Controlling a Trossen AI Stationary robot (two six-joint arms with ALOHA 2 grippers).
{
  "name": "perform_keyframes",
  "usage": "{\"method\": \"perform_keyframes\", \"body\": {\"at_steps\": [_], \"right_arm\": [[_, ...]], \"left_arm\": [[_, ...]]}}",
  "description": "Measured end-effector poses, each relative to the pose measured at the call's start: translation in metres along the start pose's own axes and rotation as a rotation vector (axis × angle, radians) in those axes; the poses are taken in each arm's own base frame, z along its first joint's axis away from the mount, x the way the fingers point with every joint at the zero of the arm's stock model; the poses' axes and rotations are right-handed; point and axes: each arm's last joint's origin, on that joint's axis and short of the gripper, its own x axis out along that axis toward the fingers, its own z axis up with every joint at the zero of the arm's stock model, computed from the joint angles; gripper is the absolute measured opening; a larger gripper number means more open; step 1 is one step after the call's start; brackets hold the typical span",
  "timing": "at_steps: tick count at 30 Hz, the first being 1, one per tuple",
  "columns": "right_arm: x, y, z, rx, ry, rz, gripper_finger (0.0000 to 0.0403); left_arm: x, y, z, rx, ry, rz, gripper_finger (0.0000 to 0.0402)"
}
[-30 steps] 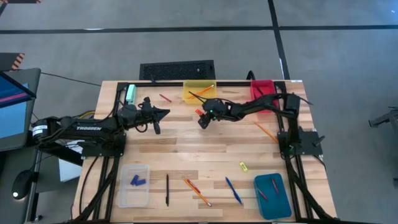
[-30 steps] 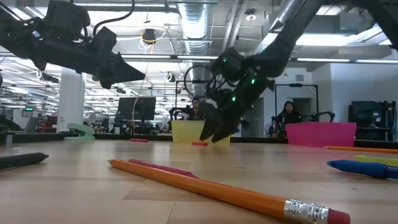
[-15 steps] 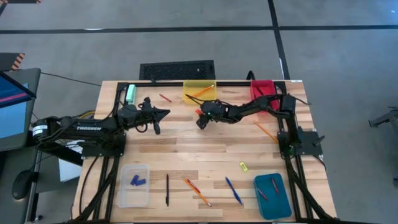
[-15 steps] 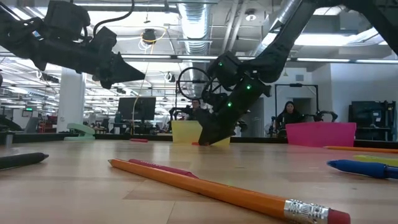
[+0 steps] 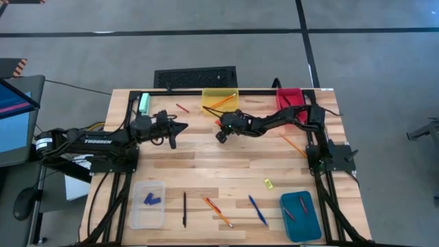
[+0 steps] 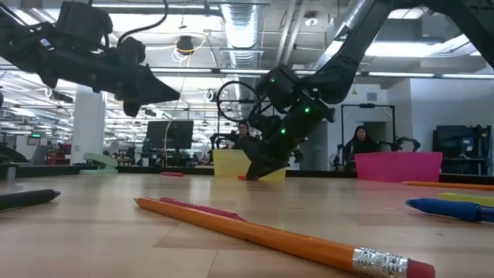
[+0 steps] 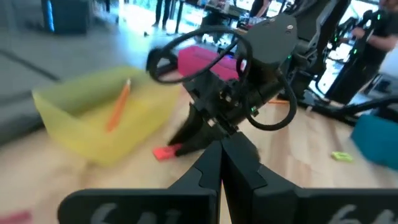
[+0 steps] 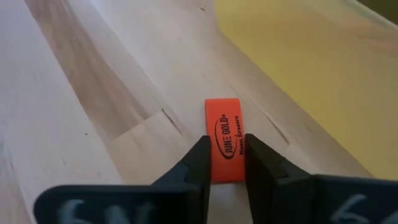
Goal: Sort crayons/erasers/pens/pencils in bins
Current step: Put the orange eraser into the transparent bin
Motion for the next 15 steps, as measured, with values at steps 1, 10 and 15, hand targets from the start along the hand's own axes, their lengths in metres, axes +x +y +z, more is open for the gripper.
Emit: {"method": "perform_keyframes", "body": {"at_steps": [1,10,15], "right_arm": [[-0.001,0.001,0.001,-0.002,-0.001,0.003,0.0078],[-0.014,0.02,0.003,-0.063,-0.005,0.135,0.0077],[-0.019,0.036,0.007,-0.075,-0.076,0.26,0.0077]], "left_arm": [[0.0,0.0,-0.001,-0.035,0.015,-0.002,0.0],[-0.002,0.0,-0.017,-0.411,0.221,-0.056,0.0066],[-0.002,-0.001,-0.019,-0.567,0.263,-0.073,0.0124]]}}
